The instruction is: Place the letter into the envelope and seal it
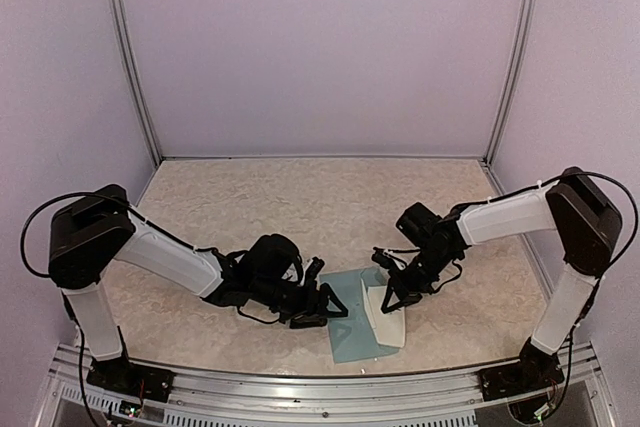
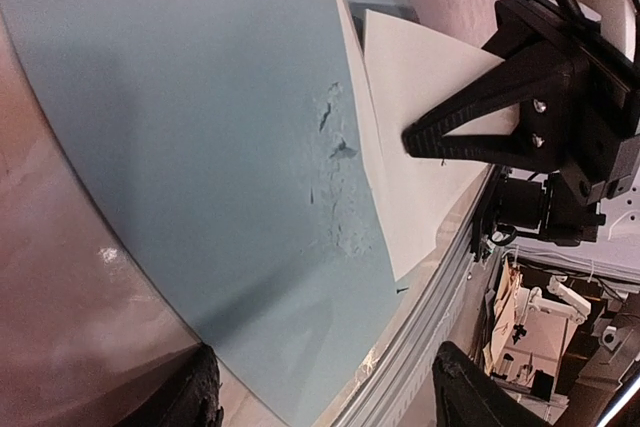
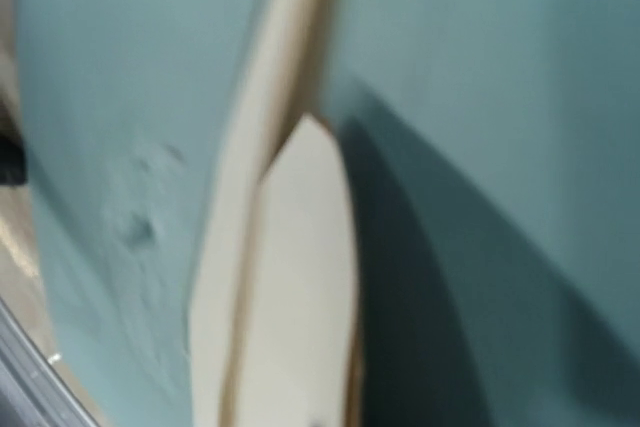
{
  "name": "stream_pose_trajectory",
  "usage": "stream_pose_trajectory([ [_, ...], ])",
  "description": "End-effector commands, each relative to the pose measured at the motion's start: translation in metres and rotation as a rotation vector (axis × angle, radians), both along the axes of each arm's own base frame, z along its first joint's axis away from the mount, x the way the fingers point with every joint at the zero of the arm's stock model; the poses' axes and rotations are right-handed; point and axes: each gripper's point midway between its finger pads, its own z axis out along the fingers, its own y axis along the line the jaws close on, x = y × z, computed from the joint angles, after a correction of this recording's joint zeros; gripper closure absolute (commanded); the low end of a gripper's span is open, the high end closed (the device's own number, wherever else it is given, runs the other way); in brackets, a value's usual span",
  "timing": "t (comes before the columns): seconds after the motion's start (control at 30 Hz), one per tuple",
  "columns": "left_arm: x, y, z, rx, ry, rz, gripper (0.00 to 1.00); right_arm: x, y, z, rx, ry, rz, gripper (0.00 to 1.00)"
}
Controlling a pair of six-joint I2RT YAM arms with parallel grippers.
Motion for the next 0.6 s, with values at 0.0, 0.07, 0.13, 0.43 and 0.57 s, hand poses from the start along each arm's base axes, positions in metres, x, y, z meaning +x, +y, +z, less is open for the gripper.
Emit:
stream_pose_trajectory([
  [0.0,-0.006,0.007,-0.025,0.075,0.028,-0.020,0.31,0.003,0.021,0.002,0.058,0.007,0.018,1.00],
  [0.07,-0.005,0.006,-0.025,0.079,0.024,-0.025,0.31,0.002,0.025,0.000,0.067,0.019,0.028,1.00],
  [0.13,-0.005,0.006,-0.027,0.082,0.019,-0.029,0.31,0.003,0.029,-0.001,0.073,0.024,0.035,1.00],
  [0.43,0.001,0.008,-0.030,0.104,-0.006,-0.027,0.31,0.009,0.038,0.003,0.080,0.000,0.052,1.00],
  [0.57,0.011,0.020,-0.023,0.127,-0.050,0.007,0.31,0.013,0.024,0.014,0.008,-0.058,0.037,0.59],
])
